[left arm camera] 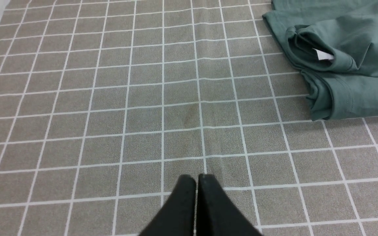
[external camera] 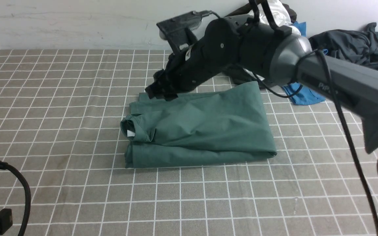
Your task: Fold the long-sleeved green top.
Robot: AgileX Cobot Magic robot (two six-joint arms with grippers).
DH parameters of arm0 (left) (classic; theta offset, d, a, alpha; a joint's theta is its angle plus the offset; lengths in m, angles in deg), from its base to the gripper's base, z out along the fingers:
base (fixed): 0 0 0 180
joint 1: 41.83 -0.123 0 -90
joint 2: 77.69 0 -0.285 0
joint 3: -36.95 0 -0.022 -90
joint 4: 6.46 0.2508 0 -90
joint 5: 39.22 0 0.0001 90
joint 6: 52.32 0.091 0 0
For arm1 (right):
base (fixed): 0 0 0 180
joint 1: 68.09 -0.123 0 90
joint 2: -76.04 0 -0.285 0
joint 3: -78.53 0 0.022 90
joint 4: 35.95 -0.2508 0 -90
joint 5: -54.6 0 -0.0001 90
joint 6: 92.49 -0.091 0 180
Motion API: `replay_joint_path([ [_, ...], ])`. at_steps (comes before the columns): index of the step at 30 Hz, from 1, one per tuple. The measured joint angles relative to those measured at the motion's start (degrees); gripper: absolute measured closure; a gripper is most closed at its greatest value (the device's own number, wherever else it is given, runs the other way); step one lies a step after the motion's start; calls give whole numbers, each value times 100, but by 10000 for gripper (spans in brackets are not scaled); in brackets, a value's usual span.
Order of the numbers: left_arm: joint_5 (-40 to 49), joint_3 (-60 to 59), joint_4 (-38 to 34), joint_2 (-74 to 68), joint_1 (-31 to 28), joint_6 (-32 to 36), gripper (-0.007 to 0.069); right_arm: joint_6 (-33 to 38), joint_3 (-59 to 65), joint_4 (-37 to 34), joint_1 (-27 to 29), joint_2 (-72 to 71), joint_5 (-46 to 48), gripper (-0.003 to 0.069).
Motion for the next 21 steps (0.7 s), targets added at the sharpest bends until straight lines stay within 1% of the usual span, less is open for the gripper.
replay_joint_path([
  [1,-7,0,-6,0,0,0,631,-26,0,-9,0,46,44,428],
  [2,-40,0,-49,0,0,0,631,-79,0,-162,-20,277,167,505],
  [3,-41,0,-59,0,0,0,631,-79,0,-189,-29,309,169,515],
  [4,-86,0,-96,0,0,0,631,-27,12,-458,-107,602,112,603],
  [5,-106,0,-119,0,0,0,631,75,19,-618,-169,746,-5,633],
  [7,-111,0,-156,0,0,0,631,204,25,-776,-245,860,-177,648],
  [10,-111,0,-299,38,0,0,631,723,-4,-1170,-457,921,-716,670],
  [12,-111,12,-349,177,0,0,631,922,-191,-1195,-505,791,-766,671],
  [14,-105,35,-357,323,0,21,631,980,-358,-1103,-505,683,-678,673],
  [16,-105,56,-357,792,0,184,631,1023,-786,-611,-484,396,-203,673],
  [20,-117,31,-357,1620,0,599,631,931,-1315,624,-463,-264,1176,673],
  [21,-116,24,-357,1665,0,626,631,920,-1315,679,-463,-306,1237,673],
])
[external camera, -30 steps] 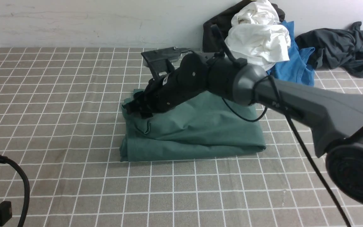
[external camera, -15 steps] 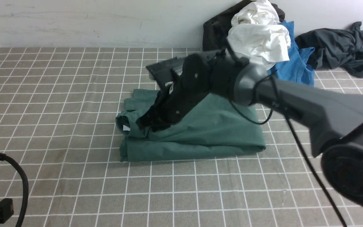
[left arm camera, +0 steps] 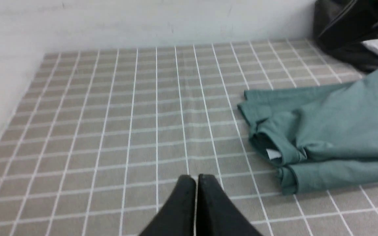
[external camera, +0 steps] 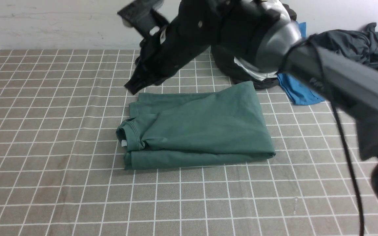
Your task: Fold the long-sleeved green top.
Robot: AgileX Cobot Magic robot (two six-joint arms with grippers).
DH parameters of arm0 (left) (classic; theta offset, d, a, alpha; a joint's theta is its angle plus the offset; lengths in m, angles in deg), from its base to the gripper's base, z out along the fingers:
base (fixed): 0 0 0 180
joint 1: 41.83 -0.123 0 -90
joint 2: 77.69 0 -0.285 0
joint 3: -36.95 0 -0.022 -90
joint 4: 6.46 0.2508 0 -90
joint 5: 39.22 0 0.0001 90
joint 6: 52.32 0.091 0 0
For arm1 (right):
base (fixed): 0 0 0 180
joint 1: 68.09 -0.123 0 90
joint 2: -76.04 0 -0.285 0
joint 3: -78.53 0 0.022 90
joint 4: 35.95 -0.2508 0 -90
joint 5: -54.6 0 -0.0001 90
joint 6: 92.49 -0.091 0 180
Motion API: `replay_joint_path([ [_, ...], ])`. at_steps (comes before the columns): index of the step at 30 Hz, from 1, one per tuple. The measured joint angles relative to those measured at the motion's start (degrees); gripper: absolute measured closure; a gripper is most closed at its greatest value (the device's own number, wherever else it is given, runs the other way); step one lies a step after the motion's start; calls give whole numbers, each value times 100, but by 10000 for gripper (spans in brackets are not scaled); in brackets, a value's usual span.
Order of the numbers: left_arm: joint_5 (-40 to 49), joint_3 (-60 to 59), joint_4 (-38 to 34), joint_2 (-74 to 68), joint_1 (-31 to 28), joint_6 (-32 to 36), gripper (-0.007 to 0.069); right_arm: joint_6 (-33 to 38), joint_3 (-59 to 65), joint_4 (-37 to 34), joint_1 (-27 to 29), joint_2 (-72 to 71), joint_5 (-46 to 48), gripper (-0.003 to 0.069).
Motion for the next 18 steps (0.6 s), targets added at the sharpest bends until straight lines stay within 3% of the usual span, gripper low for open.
replay_joint_path([
  [3,-76,-234,-12,689,0,495,631,-314,346,634,5,-824,570,673],
  [9,-564,-910,-15,1423,0,1348,628,-674,2029,1080,5,-2731,576,673],
  [13,-876,-1108,-15,1456,0,1417,628,-1219,3171,1303,5,-3696,575,673],
  [17,-998,-1175,9,1456,0,1428,628,-1746,4893,1191,5,-4943,271,673],
  [18,-1035,-1174,22,1456,6,1428,628,-1870,5821,976,5,-5577,-131,673],
])
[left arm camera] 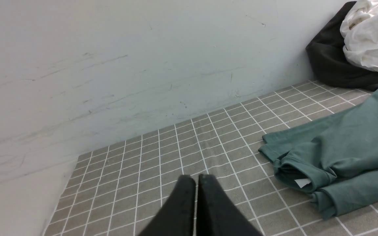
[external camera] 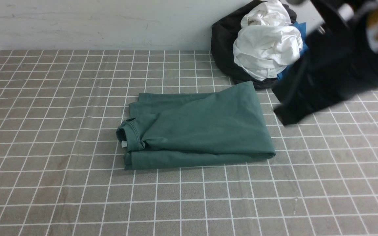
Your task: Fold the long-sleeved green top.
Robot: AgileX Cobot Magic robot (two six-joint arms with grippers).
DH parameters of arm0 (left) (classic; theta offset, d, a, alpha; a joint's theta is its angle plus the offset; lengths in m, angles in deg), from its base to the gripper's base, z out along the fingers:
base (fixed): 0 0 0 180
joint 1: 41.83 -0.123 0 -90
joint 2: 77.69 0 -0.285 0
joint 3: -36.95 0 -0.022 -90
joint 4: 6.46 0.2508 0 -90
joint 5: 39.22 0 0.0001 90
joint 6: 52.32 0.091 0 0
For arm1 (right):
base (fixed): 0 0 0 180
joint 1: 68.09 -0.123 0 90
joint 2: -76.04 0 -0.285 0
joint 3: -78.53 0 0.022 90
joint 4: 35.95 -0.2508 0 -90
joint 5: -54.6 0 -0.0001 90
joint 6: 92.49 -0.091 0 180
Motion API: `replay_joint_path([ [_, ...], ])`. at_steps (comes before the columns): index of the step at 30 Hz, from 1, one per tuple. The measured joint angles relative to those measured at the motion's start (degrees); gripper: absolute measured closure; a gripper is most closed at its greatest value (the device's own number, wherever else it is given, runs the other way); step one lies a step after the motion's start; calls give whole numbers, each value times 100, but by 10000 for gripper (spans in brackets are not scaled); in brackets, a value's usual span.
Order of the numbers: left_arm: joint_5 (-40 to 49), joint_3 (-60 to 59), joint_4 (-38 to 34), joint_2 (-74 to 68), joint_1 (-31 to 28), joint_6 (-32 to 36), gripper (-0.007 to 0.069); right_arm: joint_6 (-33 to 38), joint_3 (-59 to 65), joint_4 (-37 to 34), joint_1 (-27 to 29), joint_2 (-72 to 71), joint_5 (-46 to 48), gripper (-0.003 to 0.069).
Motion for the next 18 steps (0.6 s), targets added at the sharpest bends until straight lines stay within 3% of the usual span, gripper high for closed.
replay_joint_path([
  [7,-1,0,58,0,0,0,628,-73,3255,-650,0,-1781,-2385,673],
  [12,-1,0,58,0,0,0,628,-123,4872,-836,0,-2137,-3983,673],
  [18,-1,0,64,0,0,0,628,-123,5858,-1049,0,-2161,-4722,673],
])
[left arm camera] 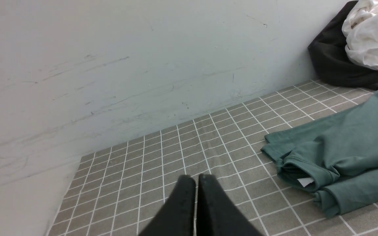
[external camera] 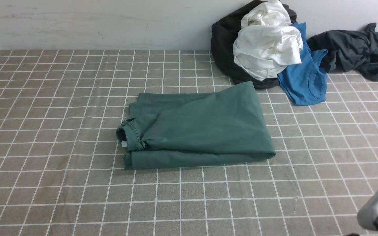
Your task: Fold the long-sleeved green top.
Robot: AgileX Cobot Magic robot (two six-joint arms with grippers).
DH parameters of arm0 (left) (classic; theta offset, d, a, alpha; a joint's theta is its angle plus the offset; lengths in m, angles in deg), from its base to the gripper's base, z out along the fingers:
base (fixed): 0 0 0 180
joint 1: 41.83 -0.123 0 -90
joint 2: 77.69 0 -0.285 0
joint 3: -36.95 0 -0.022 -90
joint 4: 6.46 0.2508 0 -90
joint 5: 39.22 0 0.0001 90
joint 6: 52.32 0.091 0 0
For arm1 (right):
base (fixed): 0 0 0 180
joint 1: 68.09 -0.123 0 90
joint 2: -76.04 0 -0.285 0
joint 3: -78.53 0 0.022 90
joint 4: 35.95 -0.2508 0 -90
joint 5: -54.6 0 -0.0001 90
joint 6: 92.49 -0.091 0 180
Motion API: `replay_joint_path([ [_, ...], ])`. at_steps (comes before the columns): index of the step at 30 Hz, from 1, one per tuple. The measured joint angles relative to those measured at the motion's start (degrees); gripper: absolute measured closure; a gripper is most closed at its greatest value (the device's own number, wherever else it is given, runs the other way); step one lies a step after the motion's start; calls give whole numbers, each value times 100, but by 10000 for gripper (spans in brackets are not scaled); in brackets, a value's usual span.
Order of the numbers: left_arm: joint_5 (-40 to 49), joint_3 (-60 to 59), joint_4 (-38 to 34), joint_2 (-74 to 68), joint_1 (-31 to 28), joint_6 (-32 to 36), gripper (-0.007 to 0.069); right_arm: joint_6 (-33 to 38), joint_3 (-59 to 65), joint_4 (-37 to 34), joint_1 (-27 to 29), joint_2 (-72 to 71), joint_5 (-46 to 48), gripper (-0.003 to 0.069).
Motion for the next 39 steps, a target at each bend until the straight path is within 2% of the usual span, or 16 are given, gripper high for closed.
replay_joint_path([
  [5,0,0,10,0,0,0,628,-30,568,-1,0,-17,13,673],
  [8,5,0,13,0,0,2,628,-30,1060,-1,0,-221,-381,673],
  [12,5,0,34,13,0,2,628,0,1300,-1,0,-1294,-744,673],
  [16,5,0,34,13,0,2,628,0,1301,17,135,-2469,-469,673],
  [20,5,0,38,13,0,2,628,0,1306,24,830,-3847,175,673],
  [23,5,0,38,13,0,2,628,0,1306,23,1621,-4543,486,673],
  [25,11,0,38,13,0,2,628,0,1306,23,2272,-4718,654,673],
  [26,6,0,38,19,0,2,628,0,1306,23,2402,-4728,684,673],
  [28,20,0,38,19,0,2,628,0,1308,30,3179,-4749,821,673],
  [30,20,0,38,21,0,2,628,0,1308,35,3430,-4749,837,673],
  [31,20,0,38,21,0,2,628,0,1308,35,3759,-4749,852,673],
  [35,20,0,38,21,0,2,628,0,1303,51,4143,-4749,870,673],
  [39,20,0,38,21,0,2,628,193,1303,107,4168,-4749,884,673],
])
